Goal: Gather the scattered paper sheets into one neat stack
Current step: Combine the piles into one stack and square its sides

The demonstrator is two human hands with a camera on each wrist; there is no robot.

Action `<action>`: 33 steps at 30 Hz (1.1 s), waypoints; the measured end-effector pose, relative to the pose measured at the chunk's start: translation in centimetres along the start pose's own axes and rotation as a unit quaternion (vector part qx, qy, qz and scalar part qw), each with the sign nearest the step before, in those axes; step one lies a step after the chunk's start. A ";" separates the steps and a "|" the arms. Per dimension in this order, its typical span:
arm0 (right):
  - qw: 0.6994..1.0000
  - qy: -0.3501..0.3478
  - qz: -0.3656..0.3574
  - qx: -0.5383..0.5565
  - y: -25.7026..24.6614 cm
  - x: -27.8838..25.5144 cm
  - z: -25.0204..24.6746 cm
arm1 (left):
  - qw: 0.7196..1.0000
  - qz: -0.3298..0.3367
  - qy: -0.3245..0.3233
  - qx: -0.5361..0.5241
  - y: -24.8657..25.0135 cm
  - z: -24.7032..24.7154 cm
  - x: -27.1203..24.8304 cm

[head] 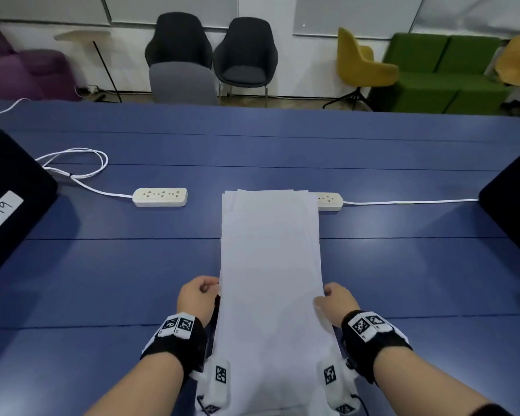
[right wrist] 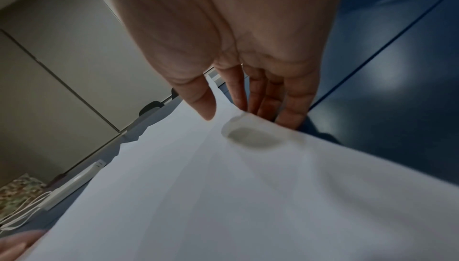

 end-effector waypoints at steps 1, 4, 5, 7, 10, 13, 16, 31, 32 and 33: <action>1.000 0.004 0.006 -0.006 -0.1 0.1 0.0 | 1.000 -0.004 0.008 -0.002 -0.4 -0.2 0.1; 1.000 0.014 0.014 -0.013 0.0 0.3 0.1 | 1.000 -0.021 0.009 0.006 -1.3 -0.1 0.2; 1.000 0.011 0.014 -0.015 0.1 0.3 0.2 | 1.000 -0.019 0.016 0.003 -1.4 -0.1 0.3; 1.000 0.009 0.014 -0.017 0.3 0.6 0.4 | 0.999 -0.021 0.036 -0.010 -1.3 -0.4 0.4; 1.000 0.015 0.020 -0.015 0.5 0.9 0.2 | 0.999 -0.027 0.030 -0.021 -1.5 -0.4 1.1; 0.999 0.015 0.023 -0.018 0.7 1.4 -0.2 | 0.999 -0.038 0.013 -0.008 -2.4 -0.1 1.8; 1.000 0.009 0.024 -0.012 0.7 1.5 -0.4 | 0.998 -0.052 0.010 -0.018 -1.9 0.0 1.3; 0.999 -0.006 0.015 -0.029 0.1 1.6 0.5 | 0.994 -0.002 -0.044 0.099 0.5 1.5 -0.2; 0.999 -0.010 0.013 -0.038 -0.1 1.8 0.5 | 0.993 0.004 -0.042 0.110 1.2 1.5 -0.2; 0.999 -0.007 0.008 -0.045 -0.5 2.1 0.3 | 0.993 0.007 -0.038 0.110 1.7 1.4 0.0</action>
Point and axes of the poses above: each hand's wrist, its own x-axis towards the middle knuckle, its own z-axis out of the palm, y = z × x, the point moved 8 cm from there along x, towards the middle knuckle, and after that the axes turned 1 degree about x, right-handed, at the moved point
